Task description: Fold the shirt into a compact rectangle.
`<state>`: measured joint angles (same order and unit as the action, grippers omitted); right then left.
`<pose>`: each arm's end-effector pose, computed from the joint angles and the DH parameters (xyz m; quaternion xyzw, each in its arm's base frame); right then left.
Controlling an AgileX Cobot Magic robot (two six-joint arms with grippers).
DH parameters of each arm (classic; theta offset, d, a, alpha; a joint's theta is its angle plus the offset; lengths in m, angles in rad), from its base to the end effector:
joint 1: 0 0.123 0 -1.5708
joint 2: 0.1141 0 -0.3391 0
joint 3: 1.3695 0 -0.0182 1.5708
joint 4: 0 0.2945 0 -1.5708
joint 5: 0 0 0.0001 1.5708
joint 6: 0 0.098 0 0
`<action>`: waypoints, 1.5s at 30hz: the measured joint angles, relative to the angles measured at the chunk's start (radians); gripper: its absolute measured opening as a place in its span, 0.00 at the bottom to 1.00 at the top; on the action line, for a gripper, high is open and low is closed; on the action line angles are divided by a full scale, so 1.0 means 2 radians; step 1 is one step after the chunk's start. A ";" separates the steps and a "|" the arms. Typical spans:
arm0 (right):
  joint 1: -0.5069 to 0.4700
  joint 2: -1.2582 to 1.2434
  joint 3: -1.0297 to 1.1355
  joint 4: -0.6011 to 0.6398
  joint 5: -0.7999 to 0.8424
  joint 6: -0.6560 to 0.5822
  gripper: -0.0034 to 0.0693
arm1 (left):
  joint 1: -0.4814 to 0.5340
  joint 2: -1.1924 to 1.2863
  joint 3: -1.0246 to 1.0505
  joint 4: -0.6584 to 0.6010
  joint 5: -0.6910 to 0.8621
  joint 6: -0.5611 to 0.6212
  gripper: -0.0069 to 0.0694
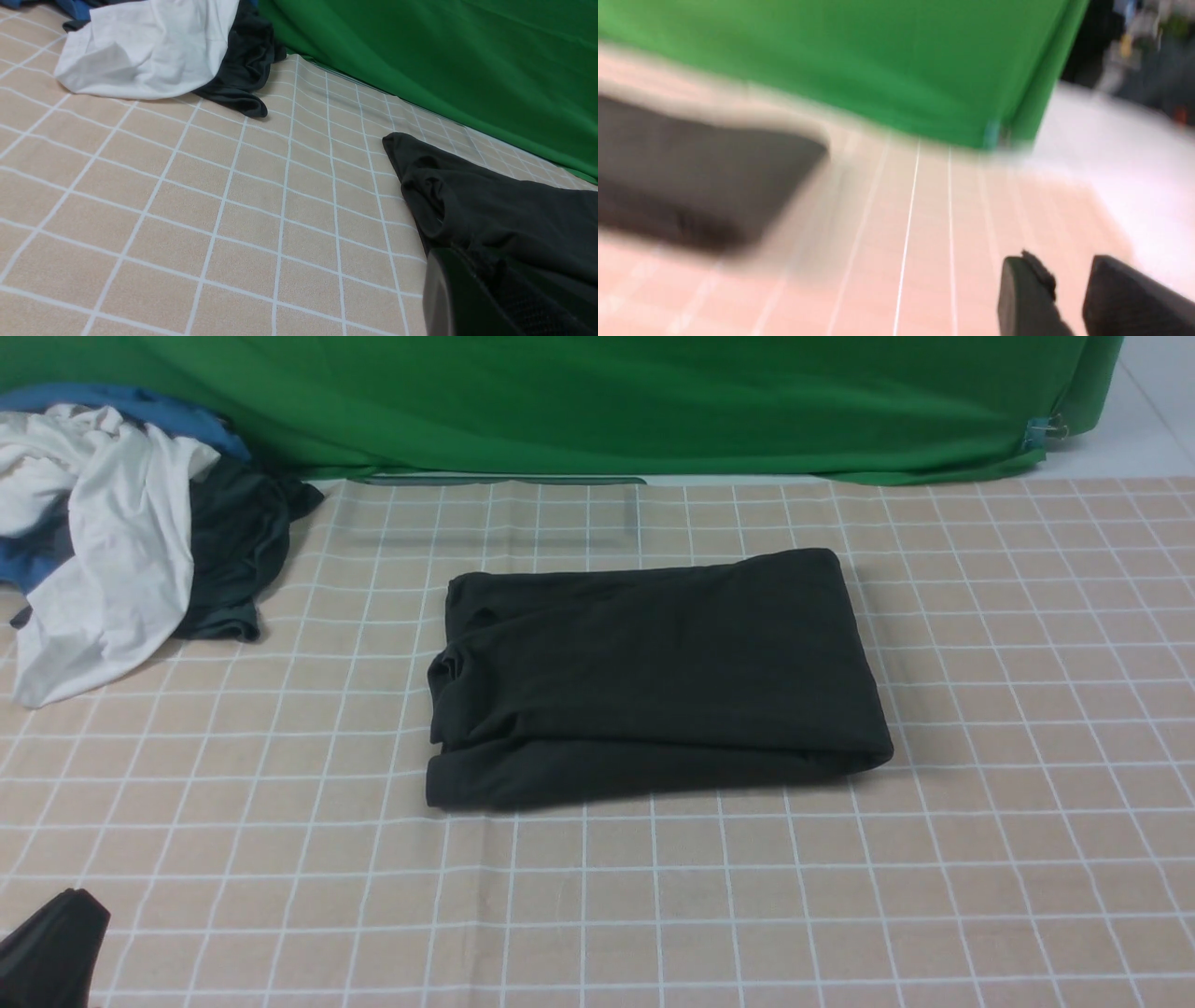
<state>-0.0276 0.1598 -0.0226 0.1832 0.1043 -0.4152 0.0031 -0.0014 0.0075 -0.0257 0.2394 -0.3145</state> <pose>0.0654 0.0001 0.2032 -0.0839 0.7543 -0.0775 0.6465 0.0519 -0.0004 0.1876 -0.1277 0.7500 -0.1109 0.6395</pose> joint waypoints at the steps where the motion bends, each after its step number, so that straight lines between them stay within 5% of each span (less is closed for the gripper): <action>1: -0.004 -0.001 0.007 0.000 0.005 0.003 0.37 | 0.000 0.000 0.000 0.000 0.000 0.000 0.11; 12: -0.024 -0.078 0.015 -0.003 0.070 0.011 0.37 | 0.000 0.000 0.000 0.005 0.001 0.000 0.11; 45: -0.024 -0.080 0.015 -0.003 0.071 0.021 0.37 | 0.000 0.000 0.000 0.006 0.002 0.000 0.11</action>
<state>-0.0764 0.0002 0.0081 0.1773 0.2465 -0.3738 0.0031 -0.0023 0.0075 -0.0141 0.2425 -0.3145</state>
